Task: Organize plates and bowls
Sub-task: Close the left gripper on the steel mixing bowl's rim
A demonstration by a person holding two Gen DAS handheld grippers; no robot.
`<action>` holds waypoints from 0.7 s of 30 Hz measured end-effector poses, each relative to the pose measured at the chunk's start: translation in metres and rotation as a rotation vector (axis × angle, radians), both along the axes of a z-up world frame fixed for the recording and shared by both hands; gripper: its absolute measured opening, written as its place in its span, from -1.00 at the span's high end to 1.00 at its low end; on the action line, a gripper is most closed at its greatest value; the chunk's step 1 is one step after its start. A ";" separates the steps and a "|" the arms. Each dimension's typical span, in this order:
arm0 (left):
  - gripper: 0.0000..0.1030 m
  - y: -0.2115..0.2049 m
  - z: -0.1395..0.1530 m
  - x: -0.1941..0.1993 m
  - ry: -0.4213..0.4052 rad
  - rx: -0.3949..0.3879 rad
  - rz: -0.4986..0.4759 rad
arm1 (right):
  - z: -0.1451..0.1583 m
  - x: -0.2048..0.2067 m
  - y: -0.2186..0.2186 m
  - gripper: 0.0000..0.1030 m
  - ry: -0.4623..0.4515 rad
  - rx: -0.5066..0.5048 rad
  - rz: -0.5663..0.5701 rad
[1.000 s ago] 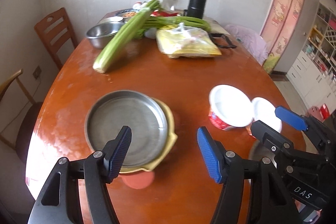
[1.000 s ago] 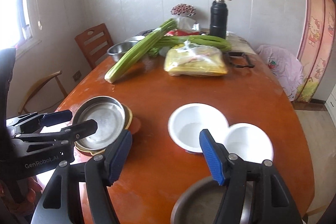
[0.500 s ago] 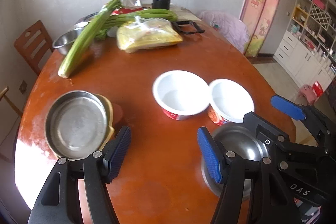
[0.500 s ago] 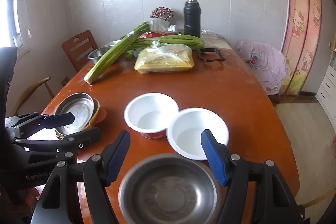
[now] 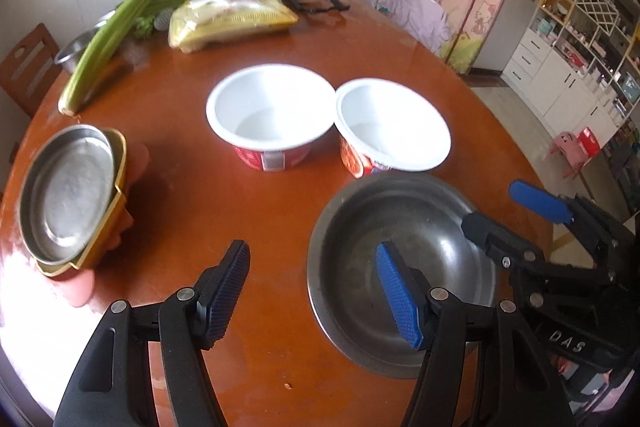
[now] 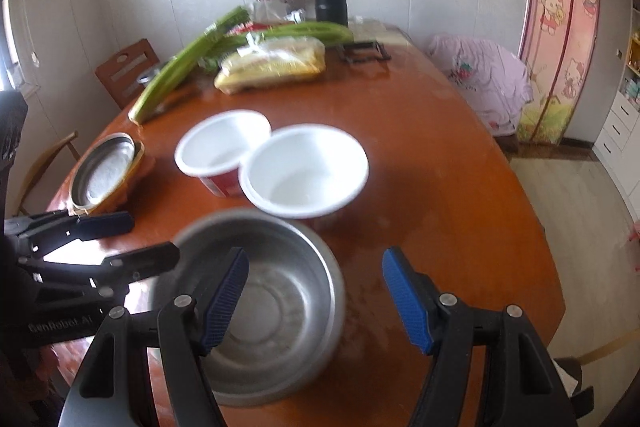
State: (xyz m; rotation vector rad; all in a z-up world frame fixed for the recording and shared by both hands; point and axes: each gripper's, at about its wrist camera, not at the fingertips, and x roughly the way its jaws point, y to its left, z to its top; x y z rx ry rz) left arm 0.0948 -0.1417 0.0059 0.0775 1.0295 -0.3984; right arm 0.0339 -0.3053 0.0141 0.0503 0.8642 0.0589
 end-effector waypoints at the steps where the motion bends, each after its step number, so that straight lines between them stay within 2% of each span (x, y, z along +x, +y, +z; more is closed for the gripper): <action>1: -0.30 -0.001 -0.002 0.000 0.003 0.002 -0.001 | -0.005 0.000 -0.001 -0.35 0.012 0.001 0.000; 5: -0.30 -0.004 -0.009 0.002 0.013 -0.005 0.010 | -0.020 -0.003 -0.002 -0.34 0.035 0.000 0.010; 14: -0.28 -0.016 -0.025 0.005 0.043 -0.013 0.000 | -0.033 -0.003 0.005 -0.09 0.058 0.005 0.048; 18: -0.09 -0.017 -0.031 0.009 0.066 -0.030 -0.004 | -0.037 -0.001 0.009 -0.06 0.071 0.013 0.060; 21: -0.06 -0.018 -0.033 0.009 0.074 -0.042 -0.014 | -0.037 -0.002 0.014 -0.05 0.074 0.010 0.071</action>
